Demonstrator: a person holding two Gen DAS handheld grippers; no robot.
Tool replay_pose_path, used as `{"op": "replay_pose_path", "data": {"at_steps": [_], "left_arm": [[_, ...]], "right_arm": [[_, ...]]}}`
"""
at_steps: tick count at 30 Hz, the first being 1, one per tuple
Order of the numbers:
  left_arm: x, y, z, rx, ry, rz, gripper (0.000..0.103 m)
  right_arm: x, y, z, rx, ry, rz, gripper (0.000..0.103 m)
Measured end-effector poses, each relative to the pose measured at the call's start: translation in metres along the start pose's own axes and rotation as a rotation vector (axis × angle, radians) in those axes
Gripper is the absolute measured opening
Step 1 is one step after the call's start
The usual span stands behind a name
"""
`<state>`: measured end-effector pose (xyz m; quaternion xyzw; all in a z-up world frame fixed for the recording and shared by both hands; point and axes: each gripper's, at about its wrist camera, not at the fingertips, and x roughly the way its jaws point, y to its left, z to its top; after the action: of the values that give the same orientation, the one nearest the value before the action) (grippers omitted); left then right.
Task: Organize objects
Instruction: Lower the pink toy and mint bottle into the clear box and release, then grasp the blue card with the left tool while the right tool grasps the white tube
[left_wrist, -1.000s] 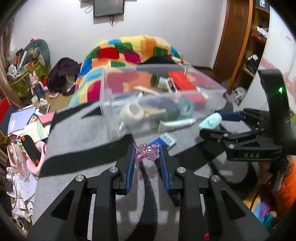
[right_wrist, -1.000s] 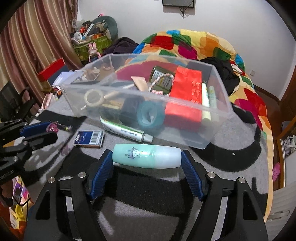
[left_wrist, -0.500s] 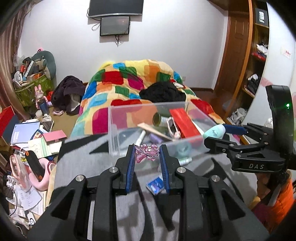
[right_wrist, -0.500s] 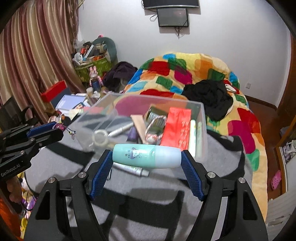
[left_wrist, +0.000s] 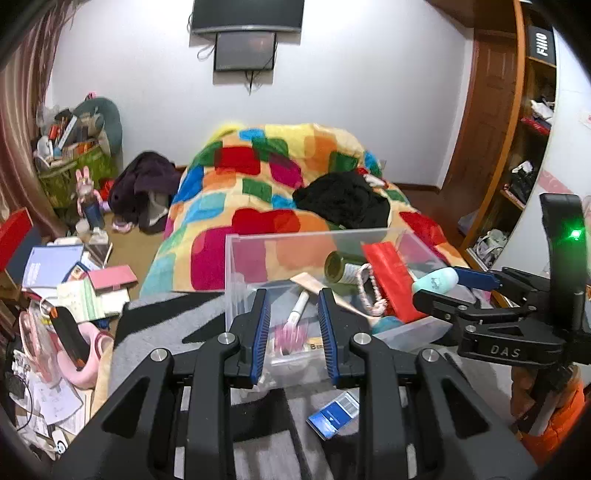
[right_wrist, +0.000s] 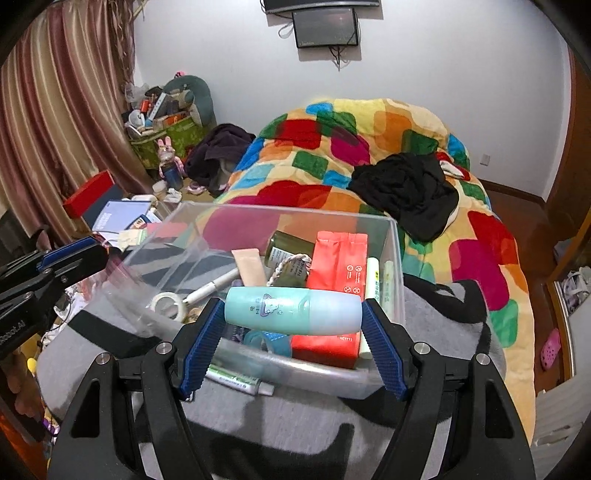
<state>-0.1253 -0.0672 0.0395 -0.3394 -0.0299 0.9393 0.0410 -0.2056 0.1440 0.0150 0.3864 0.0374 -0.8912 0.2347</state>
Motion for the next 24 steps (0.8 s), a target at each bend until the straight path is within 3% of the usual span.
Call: {"op": "replay_pose_path", "data": {"at_steps": [7, 17, 20, 24], "left_arm": [[0.028, 0.004, -0.005, -0.026, 0.064, -0.012, 0.026], [0.019, -0.005, -0.013, 0.009, 0.071, -0.029, 0.027], [0.014, -0.008, -0.016, 0.02, 0.07, -0.034, 0.032], [0.004, -0.012, -0.023, 0.03, 0.06, -0.042, 0.046]], "right_arm": [[0.023, -0.003, -0.002, 0.011, 0.057, 0.008, 0.071], [0.026, -0.004, -0.002, 0.014, 0.079, 0.026, 0.076], [0.02, -0.002, -0.003, 0.0, 0.068, 0.023, 0.077], [0.007, 0.003, -0.006, -0.031, 0.045, 0.021, 0.077]]}}
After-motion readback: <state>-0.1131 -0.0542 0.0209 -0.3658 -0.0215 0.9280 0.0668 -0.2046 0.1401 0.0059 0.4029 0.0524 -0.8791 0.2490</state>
